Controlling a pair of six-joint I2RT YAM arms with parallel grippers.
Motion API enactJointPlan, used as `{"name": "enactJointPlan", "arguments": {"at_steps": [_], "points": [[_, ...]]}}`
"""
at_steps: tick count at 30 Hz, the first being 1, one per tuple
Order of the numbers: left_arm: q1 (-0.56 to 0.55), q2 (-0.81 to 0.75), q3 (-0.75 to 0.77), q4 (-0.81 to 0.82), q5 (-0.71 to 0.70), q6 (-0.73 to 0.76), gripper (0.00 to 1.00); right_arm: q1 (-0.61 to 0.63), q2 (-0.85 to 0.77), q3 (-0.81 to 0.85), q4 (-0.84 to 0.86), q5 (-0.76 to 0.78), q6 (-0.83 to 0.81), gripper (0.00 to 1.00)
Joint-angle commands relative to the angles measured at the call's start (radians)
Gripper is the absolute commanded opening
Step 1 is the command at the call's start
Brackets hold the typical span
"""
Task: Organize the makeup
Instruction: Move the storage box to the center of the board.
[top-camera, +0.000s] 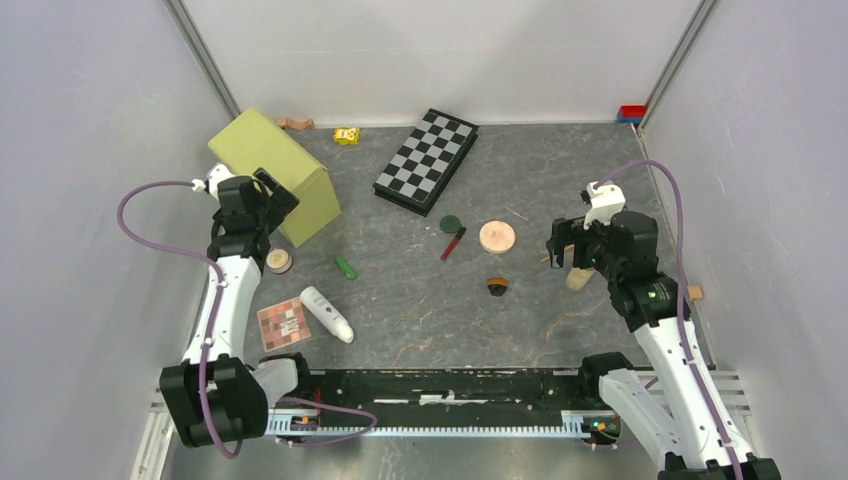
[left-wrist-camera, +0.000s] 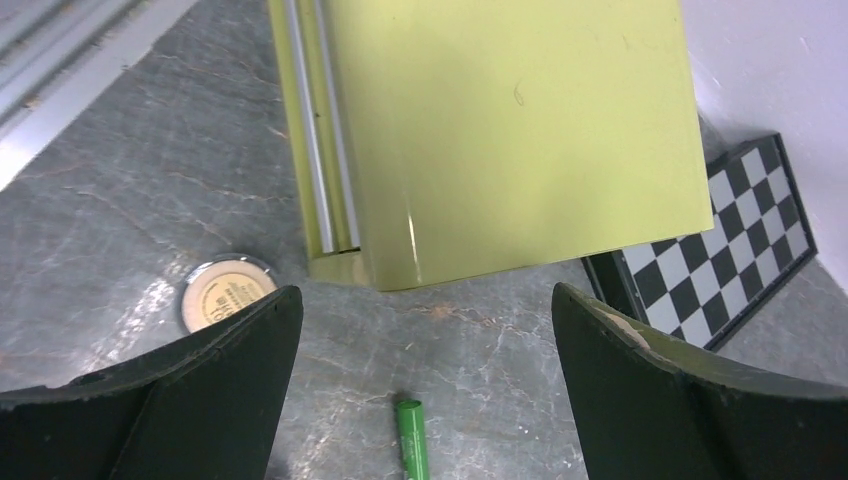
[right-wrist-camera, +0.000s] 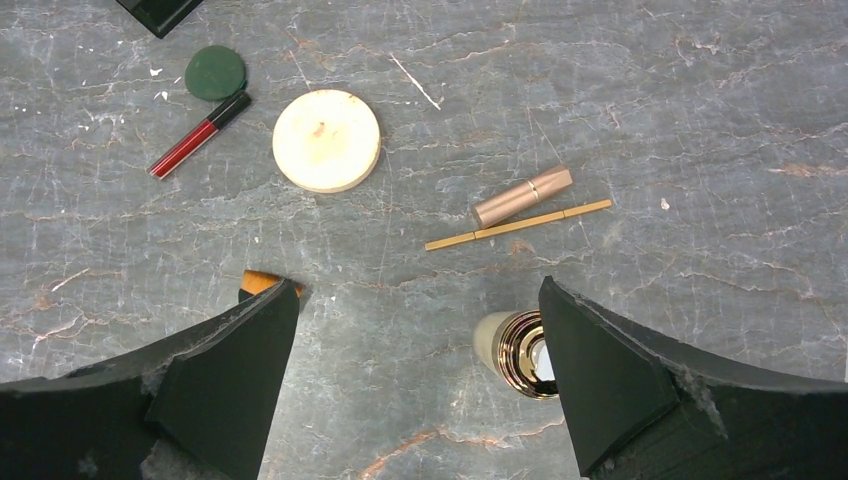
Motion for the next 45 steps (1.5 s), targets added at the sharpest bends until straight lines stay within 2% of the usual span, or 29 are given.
{"name": "enactJointPlan", "arguments": {"at_steps": [1,7,14,20,26,28,31,34,39,45], "points": [[0.010,0.018,-0.023,0.154,0.093,-0.056,1.00,0.000,-0.008,0.018,0.026,-0.029,-0.023,0.98],[-0.001,0.081,-0.047,0.291,0.243,-0.074,1.00,0.000,-0.009,0.012,0.031,-0.036,-0.024,0.97],[-0.137,0.200,0.024,0.361,0.224,-0.030,1.00,0.000,-0.014,0.005,0.041,-0.058,-0.012,0.98],[-0.349,0.344,0.167,0.391,0.169,0.016,1.00,0.000,-0.020,0.003,0.040,-0.062,-0.009,0.97],[-0.404,0.547,0.405,0.321,0.190,0.109,1.00,0.000,-0.019,0.005,0.041,-0.076,0.003,0.97],[-0.415,0.536,0.446,0.243,0.143,0.173,1.00,-0.001,-0.022,0.006,0.041,-0.080,0.007,0.98],[-0.420,0.452,0.429,0.165,0.064,0.239,1.00,0.000,-0.026,-0.004,0.049,-0.077,0.012,0.97],[-0.421,0.332,0.347,0.123,-0.008,0.273,1.00,0.000,-0.018,-0.012,0.054,-0.077,0.014,0.97],[-0.372,0.166,0.173,0.180,-0.152,0.269,1.00,0.000,-0.011,-0.017,0.055,-0.081,0.011,0.97],[-0.202,0.157,0.159,0.211,-0.039,0.166,1.00,0.000,-0.015,-0.023,0.058,-0.085,0.005,0.97]]}}
